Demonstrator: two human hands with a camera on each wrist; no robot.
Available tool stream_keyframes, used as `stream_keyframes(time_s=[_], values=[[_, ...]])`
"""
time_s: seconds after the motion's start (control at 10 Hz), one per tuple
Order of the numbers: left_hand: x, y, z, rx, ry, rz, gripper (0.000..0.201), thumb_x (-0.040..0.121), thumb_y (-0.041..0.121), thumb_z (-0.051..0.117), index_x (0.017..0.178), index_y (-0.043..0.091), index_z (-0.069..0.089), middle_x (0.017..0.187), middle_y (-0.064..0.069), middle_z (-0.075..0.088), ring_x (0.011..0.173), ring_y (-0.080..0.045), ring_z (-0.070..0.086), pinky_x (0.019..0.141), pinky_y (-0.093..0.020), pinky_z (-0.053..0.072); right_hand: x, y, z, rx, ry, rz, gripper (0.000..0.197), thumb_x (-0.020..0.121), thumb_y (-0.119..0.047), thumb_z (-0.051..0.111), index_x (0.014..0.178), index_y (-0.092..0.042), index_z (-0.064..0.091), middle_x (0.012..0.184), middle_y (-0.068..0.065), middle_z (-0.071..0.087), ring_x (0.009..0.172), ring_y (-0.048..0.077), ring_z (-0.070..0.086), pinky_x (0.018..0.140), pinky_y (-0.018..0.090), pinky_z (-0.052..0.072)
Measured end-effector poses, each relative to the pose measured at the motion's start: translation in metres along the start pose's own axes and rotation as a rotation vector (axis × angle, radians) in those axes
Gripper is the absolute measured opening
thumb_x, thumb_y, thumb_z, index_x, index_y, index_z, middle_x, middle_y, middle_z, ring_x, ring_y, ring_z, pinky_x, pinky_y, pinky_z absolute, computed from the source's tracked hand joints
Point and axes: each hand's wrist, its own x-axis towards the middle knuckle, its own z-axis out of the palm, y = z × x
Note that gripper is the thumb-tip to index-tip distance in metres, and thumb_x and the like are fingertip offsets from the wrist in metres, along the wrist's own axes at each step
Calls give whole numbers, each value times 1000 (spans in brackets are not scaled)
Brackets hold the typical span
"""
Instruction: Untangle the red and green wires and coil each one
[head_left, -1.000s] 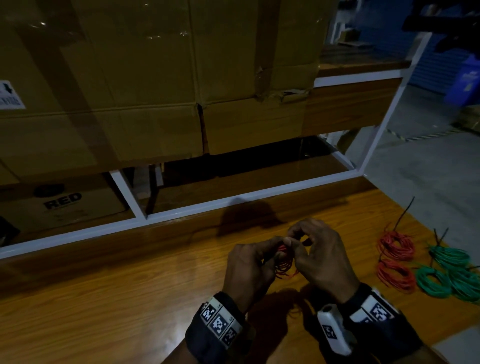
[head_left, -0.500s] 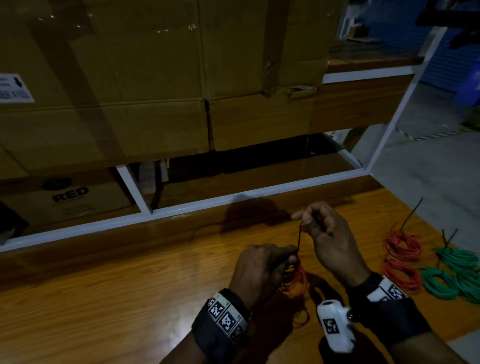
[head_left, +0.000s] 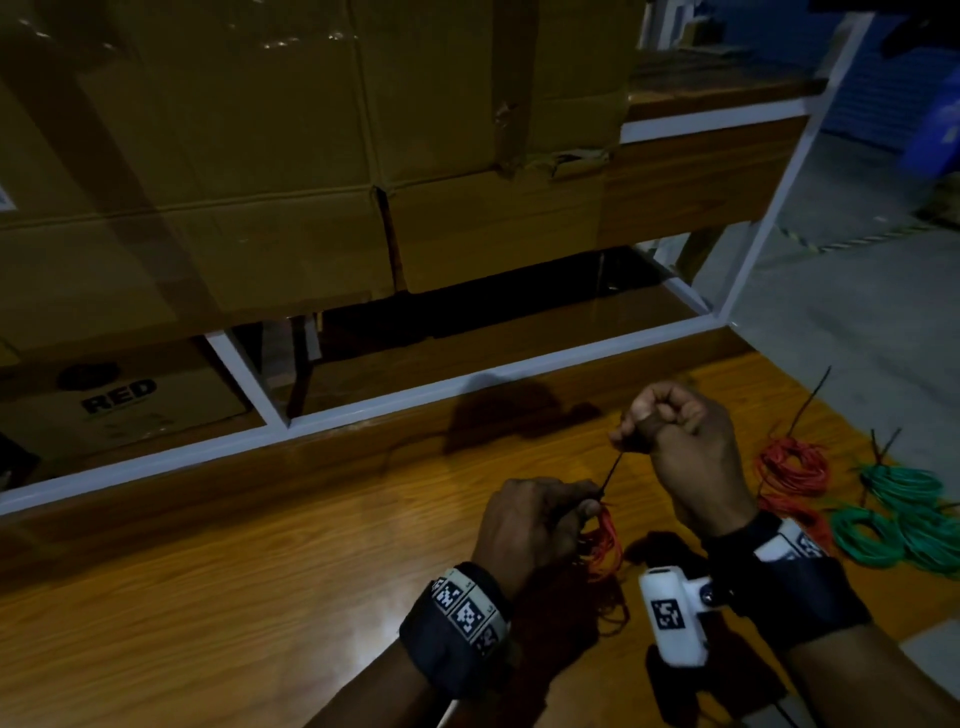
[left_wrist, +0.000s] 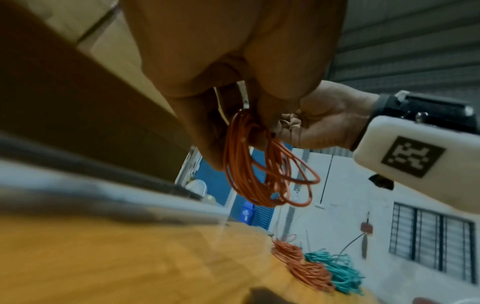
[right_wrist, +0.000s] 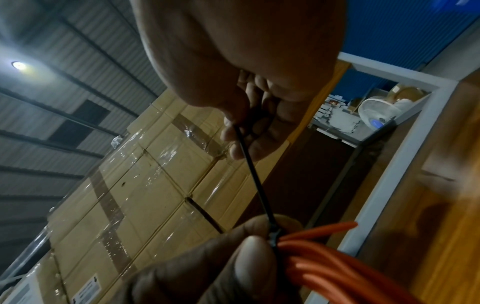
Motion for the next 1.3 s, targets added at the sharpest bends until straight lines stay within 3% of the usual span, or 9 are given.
stream_keyframes(time_s=[0.1, 0.3, 0.4, 0.5, 0.7, 0.8, 1.0, 1.1, 1.3], values=[[3, -3, 12, -229, -60, -106, 26, 100, 33, 65, 120, 23, 76, 96, 4, 79, 80, -2, 72, 69, -25, 58, 1, 8, -14, -34, -18, 39, 17, 101, -2, 55, 85, -4, 61, 74, 11, 68, 77, 26, 72, 76, 45, 60], [44, -3, 57, -624, -63, -318, 21, 101, 23, 65, 111, 9, 76, 86, -13, 77, 74, -26, 71, 61, -35, 54, 10, 23, -79, -87, 2, 194, 13, 102, -19, 61, 98, -9, 67, 92, 4, 78, 91, 25, 74, 79, 48, 60], [68, -5, 98, -728, -42, -477, 26, 95, 26, 69, 110, 6, 76, 93, -18, 77, 83, -35, 72, 65, -40, 57, -10, 49, -114, -124, 56, 238, 15, 102, -30, 62, 93, -19, 67, 85, 6, 73, 72, 27, 68, 59, 48, 53], [86, -6, 139, -813, -30, -589, 22, 96, 16, 68, 107, -2, 74, 101, -20, 76, 98, -41, 72, 83, -51, 60, -30, 81, -153, -40, 110, 354, 17, 101, -26, 63, 86, -19, 67, 75, 16, 63, 58, 22, 49, 57, 40, 37], [119, 7, 198, -805, 12, -826, 10, 98, 8, 67, 96, 5, 77, 87, -11, 78, 88, -33, 73, 84, -47, 59, -37, 137, -212, -126, 160, 429, 14, 96, -24, 70, 83, -31, 71, 72, 3, 71, 62, 14, 67, 62, 38, 49], [136, 8, 219, -691, 13, -801, 18, 96, 12, 70, 86, 20, 82, 88, -5, 79, 91, -28, 73, 88, -47, 58, -36, 153, -225, -157, 135, 437, 6, 94, -33, 71, 88, -32, 71, 79, 4, 74, 70, 17, 70, 67, 47, 55], [156, 25, 239, -475, -101, -607, 18, 102, 19, 62, 110, 9, 76, 81, 16, 76, 80, 3, 71, 80, -30, 55, -37, 177, -232, -167, 80, 482, 11, 86, -45, 71, 88, -34, 71, 76, 2, 73, 71, 20, 70, 72, 56, 56], [155, 22, 239, -331, -204, -506, 40, 100, 43, 54, 103, 8, 73, 93, -3, 77, 87, -20, 73, 82, -47, 59, -39, 185, -231, -201, 58, 519, 10, 92, -31, 71, 85, -38, 71, 77, 0, 74, 74, 24, 71, 73, 57, 59], [133, 38, 216, -122, -249, -397, 32, 103, 32, 56, 117, 6, 68, 109, -7, 73, 98, -27, 68, 89, -49, 56, -51, 193, -223, -272, 112, 508, 16, 91, -23, 72, 87, -38, 71, 81, -7, 76, 82, 19, 73, 80, 53, 59]])
